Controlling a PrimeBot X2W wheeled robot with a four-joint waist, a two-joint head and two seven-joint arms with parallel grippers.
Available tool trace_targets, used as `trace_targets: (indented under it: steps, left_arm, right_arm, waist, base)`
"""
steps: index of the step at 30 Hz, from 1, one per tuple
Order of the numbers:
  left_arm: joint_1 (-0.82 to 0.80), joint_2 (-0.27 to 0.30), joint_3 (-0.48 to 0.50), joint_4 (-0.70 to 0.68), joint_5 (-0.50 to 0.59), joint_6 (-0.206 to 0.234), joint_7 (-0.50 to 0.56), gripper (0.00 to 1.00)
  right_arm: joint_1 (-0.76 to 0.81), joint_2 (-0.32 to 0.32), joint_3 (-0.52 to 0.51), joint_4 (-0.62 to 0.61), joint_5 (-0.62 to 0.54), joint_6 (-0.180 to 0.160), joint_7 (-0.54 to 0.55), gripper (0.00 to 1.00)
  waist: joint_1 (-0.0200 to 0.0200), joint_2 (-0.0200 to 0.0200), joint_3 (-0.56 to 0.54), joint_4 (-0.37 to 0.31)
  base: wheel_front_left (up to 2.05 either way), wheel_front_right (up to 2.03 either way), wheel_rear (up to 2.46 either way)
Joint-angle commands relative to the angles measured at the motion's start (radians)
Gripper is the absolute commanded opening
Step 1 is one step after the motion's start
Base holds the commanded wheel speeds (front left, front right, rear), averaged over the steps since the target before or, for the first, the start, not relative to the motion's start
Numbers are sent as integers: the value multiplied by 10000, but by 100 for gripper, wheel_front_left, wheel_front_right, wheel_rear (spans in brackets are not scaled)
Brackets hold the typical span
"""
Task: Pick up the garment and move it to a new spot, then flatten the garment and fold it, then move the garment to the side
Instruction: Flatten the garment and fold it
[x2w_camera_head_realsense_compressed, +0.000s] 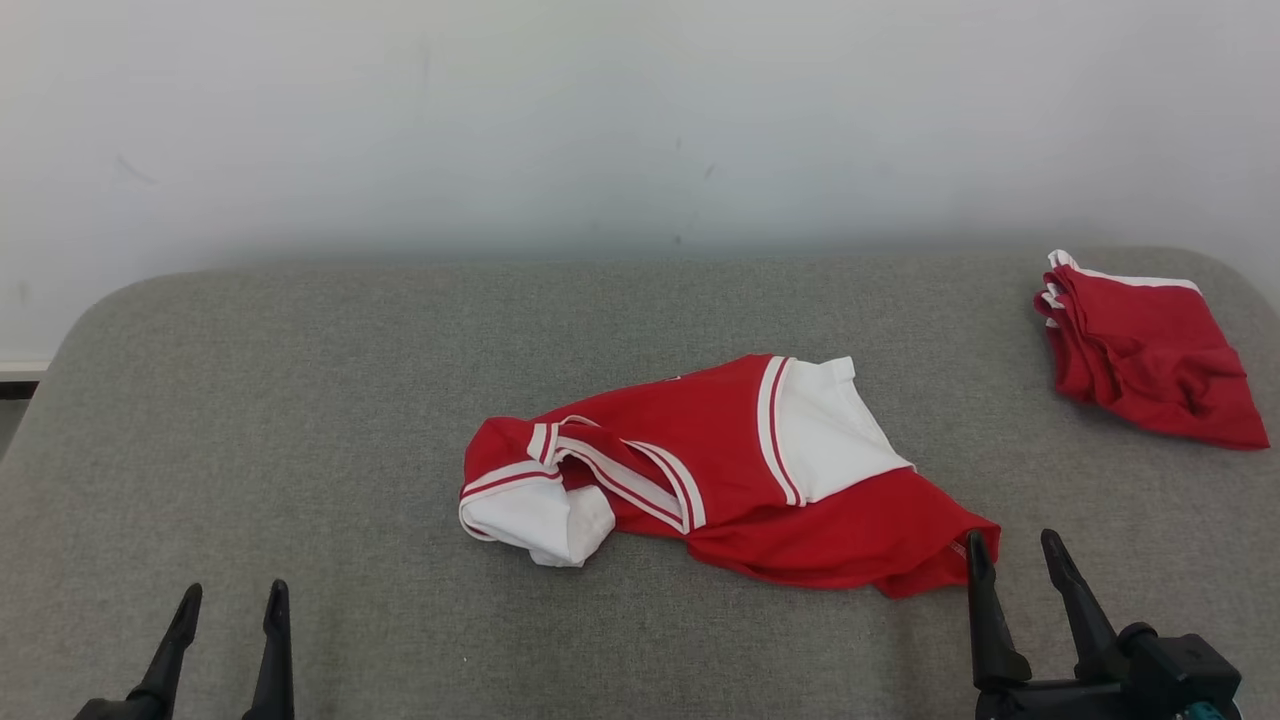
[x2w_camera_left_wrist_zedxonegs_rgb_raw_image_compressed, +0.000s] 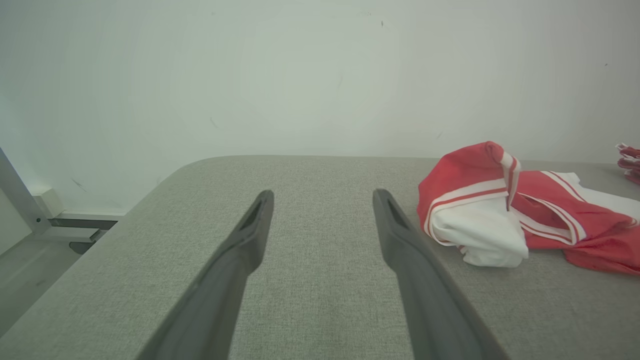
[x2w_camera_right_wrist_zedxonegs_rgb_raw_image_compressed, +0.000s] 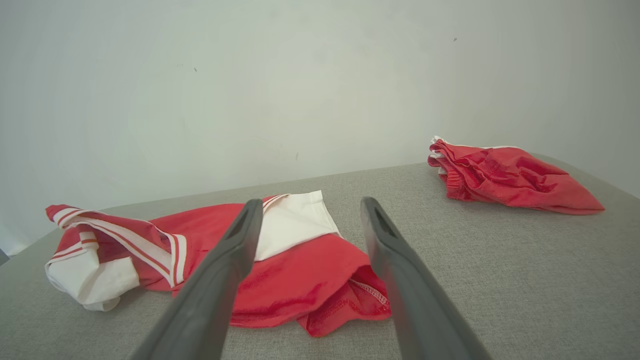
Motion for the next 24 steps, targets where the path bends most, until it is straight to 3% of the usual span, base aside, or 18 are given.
trace_targets:
  steps: [1,9,24]
  left_arm:
    - [-101,31,-4,19,78,9,-31,100]
    - [-357,-45,-404,85,9,10,-31,100]
    - [-2689,-193,-2947,1028,-452,10,-31,100]
  right_arm:
    - [86,-1,-19,-53,-97,-25,22,100]
    - [84,-1,-9,-31,-26,-25,25,100]
    - [-280,-1,150,-39,30,-25,-28,100]
  waist:
    - [0,0,-3,-6]
    - [0,0,53,-99]
    - [0,0,654,-973]
  base:
    - [0,0,0]
    - [0,0,0]
    - [0,0,0]
